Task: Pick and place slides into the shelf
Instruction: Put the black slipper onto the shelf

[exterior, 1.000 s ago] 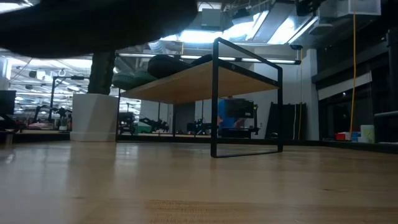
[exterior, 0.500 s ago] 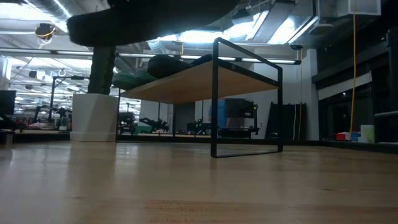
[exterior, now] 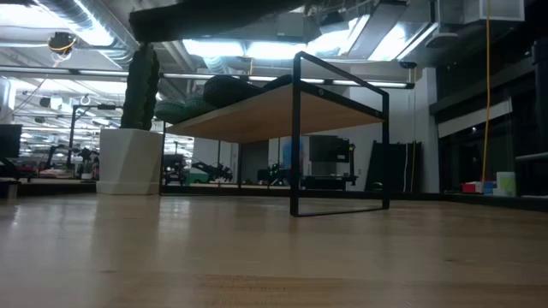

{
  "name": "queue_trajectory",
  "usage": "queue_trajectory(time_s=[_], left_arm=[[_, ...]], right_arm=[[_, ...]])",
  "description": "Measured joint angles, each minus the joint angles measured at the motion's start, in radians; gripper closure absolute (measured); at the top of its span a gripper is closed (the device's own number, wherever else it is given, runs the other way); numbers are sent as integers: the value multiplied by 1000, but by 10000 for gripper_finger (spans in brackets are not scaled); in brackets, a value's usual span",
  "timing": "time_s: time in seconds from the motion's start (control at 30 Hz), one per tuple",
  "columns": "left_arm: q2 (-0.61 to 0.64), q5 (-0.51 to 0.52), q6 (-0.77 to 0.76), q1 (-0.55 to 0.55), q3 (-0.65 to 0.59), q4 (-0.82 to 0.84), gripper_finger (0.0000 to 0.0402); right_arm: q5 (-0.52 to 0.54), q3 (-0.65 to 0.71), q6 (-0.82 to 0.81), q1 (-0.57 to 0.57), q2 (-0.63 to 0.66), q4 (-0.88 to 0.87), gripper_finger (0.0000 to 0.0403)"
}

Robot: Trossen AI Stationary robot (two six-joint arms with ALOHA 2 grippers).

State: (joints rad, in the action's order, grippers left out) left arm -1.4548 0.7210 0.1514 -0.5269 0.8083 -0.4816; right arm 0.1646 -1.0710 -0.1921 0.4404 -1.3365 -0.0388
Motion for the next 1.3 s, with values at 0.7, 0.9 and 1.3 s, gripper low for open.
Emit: queue_trajectory(time_s=[0.7, 0.9, 1.3], left_arm=[[0, 0, 95, 74, 0, -20, 401], [0, 1, 142, 77, 12, -23, 401], [0, -39, 160, 116, 16, -32, 401]], right_arm=[[0, 0, -87, -195, -4, -40, 275], [-27, 0, -87, -216, -3, -39, 275], [-31, 0, -93, -217, -2, -35, 275]])
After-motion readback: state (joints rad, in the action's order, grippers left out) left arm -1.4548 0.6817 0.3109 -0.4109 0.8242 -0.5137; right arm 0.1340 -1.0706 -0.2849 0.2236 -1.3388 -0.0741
